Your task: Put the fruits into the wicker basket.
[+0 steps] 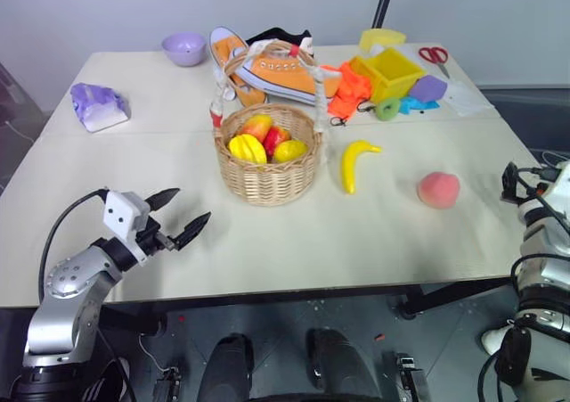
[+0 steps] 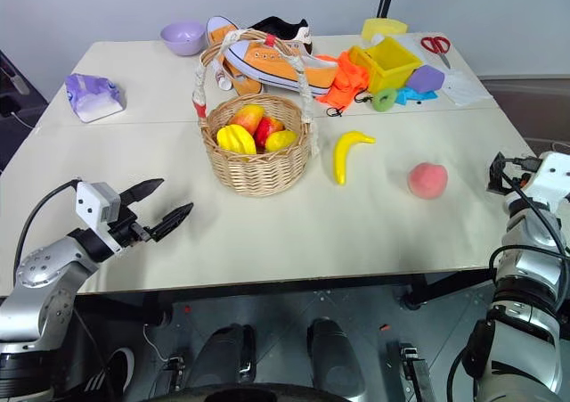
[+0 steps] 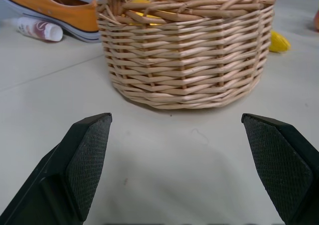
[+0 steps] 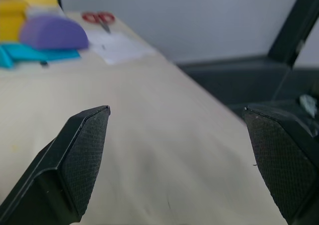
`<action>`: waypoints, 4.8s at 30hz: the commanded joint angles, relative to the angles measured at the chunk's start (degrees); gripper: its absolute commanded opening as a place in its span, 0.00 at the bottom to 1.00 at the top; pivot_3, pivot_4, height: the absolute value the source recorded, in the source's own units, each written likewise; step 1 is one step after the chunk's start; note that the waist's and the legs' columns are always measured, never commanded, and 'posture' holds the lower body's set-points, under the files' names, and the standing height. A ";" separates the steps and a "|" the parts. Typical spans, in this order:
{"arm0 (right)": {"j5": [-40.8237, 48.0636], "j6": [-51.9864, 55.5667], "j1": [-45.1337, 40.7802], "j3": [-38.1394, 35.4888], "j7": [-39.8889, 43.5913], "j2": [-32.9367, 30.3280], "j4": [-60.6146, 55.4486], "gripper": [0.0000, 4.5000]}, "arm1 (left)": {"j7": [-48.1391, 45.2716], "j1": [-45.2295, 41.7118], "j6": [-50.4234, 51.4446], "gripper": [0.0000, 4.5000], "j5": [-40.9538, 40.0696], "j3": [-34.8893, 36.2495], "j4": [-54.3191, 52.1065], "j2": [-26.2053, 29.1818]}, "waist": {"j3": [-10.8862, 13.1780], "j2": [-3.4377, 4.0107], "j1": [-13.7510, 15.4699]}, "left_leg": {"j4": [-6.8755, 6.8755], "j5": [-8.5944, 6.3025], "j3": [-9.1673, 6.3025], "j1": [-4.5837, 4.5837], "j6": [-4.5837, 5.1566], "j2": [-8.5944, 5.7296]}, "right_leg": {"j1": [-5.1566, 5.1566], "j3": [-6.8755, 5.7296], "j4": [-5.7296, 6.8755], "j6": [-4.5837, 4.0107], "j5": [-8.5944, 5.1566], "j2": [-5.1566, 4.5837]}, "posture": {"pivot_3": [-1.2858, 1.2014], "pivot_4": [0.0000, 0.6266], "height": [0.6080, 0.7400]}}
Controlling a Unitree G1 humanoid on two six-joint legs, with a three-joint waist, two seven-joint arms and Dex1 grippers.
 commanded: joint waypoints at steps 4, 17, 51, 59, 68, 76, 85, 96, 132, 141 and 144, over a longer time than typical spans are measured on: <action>-0.85 -2.45 -0.09 1.44 0.17 -0.17 -1.68 0.98 | 2.56 0.04 -1.22 1.00 2.71 0.57 -2.88 0.37 | 0.00 0.00 0.05 | 0.00 0.00 0.02 0.01 0.00 0.00 | 0.00 0.03 0.00 0.00 0.00 0.01 | 0.52 0.24 1.00; -1.00 -2.87 -0.13 2.97 1.69 0.37 -2.52 0.98 | 1.16 -1.03 -2.05 1.00 0.62 0.23 -2.47 -0.98 | 0.00 0.00 0.11 | 0.01 0.00 0.09 0.01 0.00 0.00 | -0.01 0.10 0.00 0.01 0.00 0.01 | 0.52 0.24 1.00; 2.92 31.40 26.39 8.67 -4.84 10.64 -67.86 0.98 | -13.39 -13.23 6.41 1.00 -7.09 -7.88 -2.99 2.95 | -0.07 0.01 1.48 | 0.07 -0.02 0.28 0.01 0.02 0.02 | -0.19 0.31 0.03 -0.10 0.05 0.06 | 0.52 0.24 1.00; 5.07 49.02 14.77 7.55 -5.42 5.57 -61.68 0.98 | -16.92 -12.32 8.66 1.00 -10.26 -8.17 -6.25 4.81 | -0.07 0.01 1.65 | -0.01 -0.03 0.29 -0.05 0.04 0.03 | -0.27 0.35 0.02 -0.05 0.01 0.10 | 0.52 0.24 1.00; 3.96 56.73 8.78 10.70 -2.84 2.27 -53.11 0.98 | -15.38 -9.01 6.99 1.00 -9.17 -7.25 -7.46 3.97 | -0.07 0.01 1.56 | 0.03 -0.05 0.31 -0.08 0.09 0.03 | -0.30 0.38 0.01 -0.01 0.00 0.10 | 0.52 0.24 1.00; 2.47 51.47 5.43 11.19 -2.20 5.20 -43.49 0.98 | -13.91 -7.49 6.02 1.00 -8.97 -6.59 -8.26 4.25 | -0.07 0.01 1.49 | 0.03 -0.06 0.32 -0.07 0.09 0.03 | -0.30 0.38 0.02 -0.01 0.01 0.11 | 0.52 0.24 1.00; 3.95 52.30 5.52 9.86 -1.21 5.55 -45.64 0.60 | -11.15 -7.80 6.44 1.00 -8.78 -5.24 -8.35 4.05 | -0.07 0.01 1.53 | 0.02 -0.06 0.32 -0.07 0.09 0.03 | -0.30 0.39 0.02 0.00 0.01 0.11 | 0.52 0.24 1.00; 26.49 66.34 -6.44 18.73 13.63 5.10 -70.88 0.60 | -1.67 -10.11 5.78 1.00 -5.68 -0.78 -3.76 2.72 | -0.10 -0.04 0.13 | -0.03 -0.07 0.19 -0.06 0.11 0.12 | -0.31 0.33 0.05 0.08 0.05 0.24 | 0.52 0.24 1.00; 5.17 44.56 15.28 22.76 9.16 11.75 -75.56 1.00 | -1.94 -10.28 2.69 1.00 -8.51 -2.32 -6.28 -2.73 | -0.11 -0.12 1.24 | -0.10 -0.08 0.30 -0.12 0.10 0.13 | -0.39 0.31 -0.01 -0.02 0.01 0.17 | 0.52 0.24 1.00; -0.26 46.98 18.98 26.55 -0.86 17.17 -75.27 1.00 | -10.22 -12.14 2.31 1.00 -7.43 -5.90 -2.32 0.02 | -0.12 -0.12 0.14 | -0.02 -0.07 0.26 -0.05 0.10 0.12 | -0.39 0.40 0.01 -0.16 0.10 0.26 | 0.52 0.24 1.00; -1.95 48.19 16.54 27.93 -1.95 17.07 -72.98 1.00 | -11.05 -11.55 3.72 1.00 -7.96 -6.36 -3.37 0.74 | -0.11 -0.13 0.15 | -0.04 -0.08 0.26 -0.09 0.10 0.12 | -0.39 0.40 -0.03 -0.12 0.07 0.25 | 0.52 0.24 1.00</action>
